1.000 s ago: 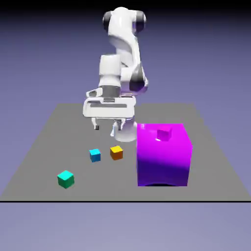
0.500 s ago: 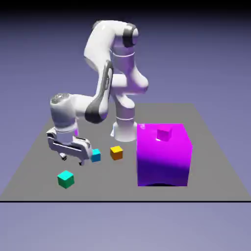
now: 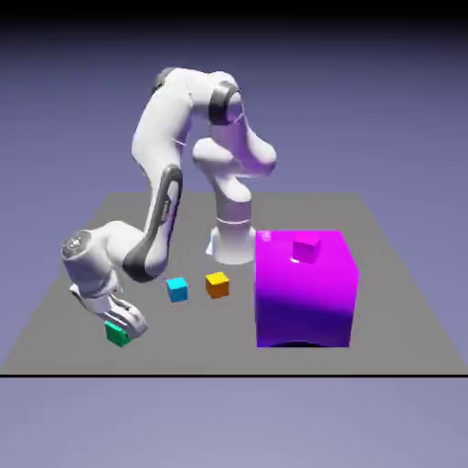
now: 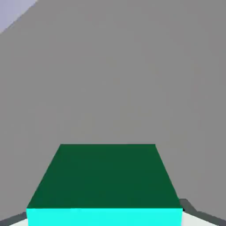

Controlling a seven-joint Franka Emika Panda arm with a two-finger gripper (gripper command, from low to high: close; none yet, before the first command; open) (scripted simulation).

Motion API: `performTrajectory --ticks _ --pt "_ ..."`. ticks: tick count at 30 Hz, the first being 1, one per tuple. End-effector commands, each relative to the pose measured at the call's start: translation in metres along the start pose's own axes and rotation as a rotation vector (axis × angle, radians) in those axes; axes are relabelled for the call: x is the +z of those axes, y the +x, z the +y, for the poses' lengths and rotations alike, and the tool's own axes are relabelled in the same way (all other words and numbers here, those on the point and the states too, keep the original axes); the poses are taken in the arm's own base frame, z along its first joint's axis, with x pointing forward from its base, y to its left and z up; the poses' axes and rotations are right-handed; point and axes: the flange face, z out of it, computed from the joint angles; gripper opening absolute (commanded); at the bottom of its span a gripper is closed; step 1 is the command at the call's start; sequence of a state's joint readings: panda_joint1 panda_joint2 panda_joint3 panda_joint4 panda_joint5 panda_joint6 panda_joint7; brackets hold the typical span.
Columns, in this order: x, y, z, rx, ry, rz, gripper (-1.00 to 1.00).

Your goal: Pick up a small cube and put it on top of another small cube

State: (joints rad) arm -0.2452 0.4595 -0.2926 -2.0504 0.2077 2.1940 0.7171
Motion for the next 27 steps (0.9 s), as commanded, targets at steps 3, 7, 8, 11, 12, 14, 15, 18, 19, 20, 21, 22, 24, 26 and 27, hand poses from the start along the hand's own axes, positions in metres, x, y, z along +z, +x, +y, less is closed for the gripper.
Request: performTrajectory --ticks 3,7,8,11,12,14,15,18,19,20,21,22,24,26,27 --pt "-0.036 -0.086 -0.041 -0.161 -0.01 -0.016 -1.0" --pt "-0.081 -0.209 -0.068 -0.376 -0.042 -0.01 -1.0" --pt "-0.091 -0.24 -0.07 -0.429 -0.054 -0.002 -1.0" --pt "-0.119 -0.333 -0.062 -0.584 -0.094 0.035 -1.0" --pt "-0.127 -0.363 -0.056 -0.633 -0.109 0.053 -1.0" --pt "-0.141 -0.422 -0.038 -0.73 -0.141 0.095 -1.0" --pt "-0.147 -0.45 -0.026 -0.776 -0.158 0.12 -1.0" --pt "-0.158 -0.515 0.008 -0.883 -0.199 0.192 -1.0" --pt "-0.158 -0.515 0.008 -0.883 -0.199 0.192 -1.0" --pt "-0.143 -0.512 0.008 -0.883 -0.199 0.192 -1.0" --pt "-0.129 -0.508 0.007 -0.883 -0.199 0.192 -1.0" --pt "-0.114 -0.504 0.008 -0.883 -0.199 0.192 -1.0" --pt "-0.091 -0.498 0.009 -0.883 -0.199 0.192 -1.0" --pt "-0.091 -0.498 0.009 -0.883 -0.199 0.192 1.0" --pt "-0.106 -0.502 0.008 -0.883 -0.199 0.192 1.0"
